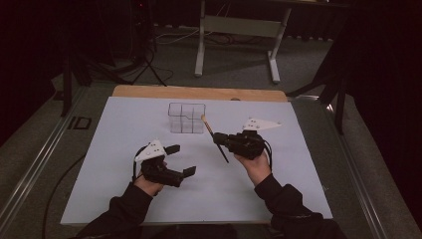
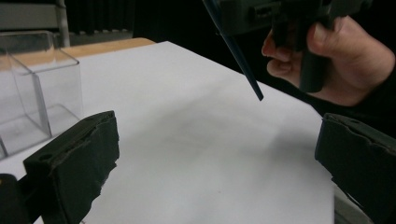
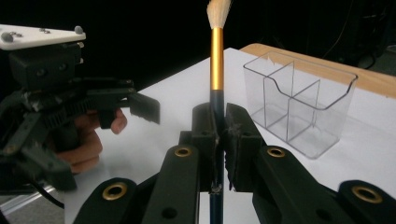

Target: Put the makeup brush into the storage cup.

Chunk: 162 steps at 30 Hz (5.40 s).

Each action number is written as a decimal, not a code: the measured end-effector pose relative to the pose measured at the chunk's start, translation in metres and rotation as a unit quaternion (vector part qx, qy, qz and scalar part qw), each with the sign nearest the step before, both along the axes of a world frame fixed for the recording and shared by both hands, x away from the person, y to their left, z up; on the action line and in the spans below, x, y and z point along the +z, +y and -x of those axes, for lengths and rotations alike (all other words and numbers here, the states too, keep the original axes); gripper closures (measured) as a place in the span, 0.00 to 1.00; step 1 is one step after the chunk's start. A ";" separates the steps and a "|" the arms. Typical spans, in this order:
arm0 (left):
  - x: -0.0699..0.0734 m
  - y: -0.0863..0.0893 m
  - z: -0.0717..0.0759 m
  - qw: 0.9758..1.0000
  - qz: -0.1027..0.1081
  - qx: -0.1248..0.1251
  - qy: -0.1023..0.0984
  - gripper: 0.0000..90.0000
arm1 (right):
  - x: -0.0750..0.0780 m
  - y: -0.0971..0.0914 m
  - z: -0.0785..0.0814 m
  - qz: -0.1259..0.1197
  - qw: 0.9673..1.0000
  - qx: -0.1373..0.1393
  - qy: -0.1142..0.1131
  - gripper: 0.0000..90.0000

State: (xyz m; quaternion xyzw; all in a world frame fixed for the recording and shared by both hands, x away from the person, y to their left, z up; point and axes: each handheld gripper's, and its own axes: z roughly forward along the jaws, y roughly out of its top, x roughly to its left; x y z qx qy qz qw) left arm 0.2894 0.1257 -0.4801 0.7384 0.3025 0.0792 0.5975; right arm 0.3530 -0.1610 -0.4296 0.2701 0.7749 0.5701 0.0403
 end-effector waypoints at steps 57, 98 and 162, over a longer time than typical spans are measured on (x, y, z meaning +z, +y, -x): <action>-0.026 -0.052 -0.030 0.988 0.081 -0.072 0.107 0.96 | 0.007 0.017 0.007 -0.020 0.999 0.025 -0.030 0.92; -0.016 -0.050 -0.027 0.990 -0.056 -0.081 0.097 0.96 | -0.017 0.011 0.010 0.054 0.996 0.073 0.021 0.93; 0.068 -0.036 -0.057 0.996 0.041 -0.074 0.033 0.86 | -0.016 0.008 0.013 0.070 0.995 0.067 -0.014 0.94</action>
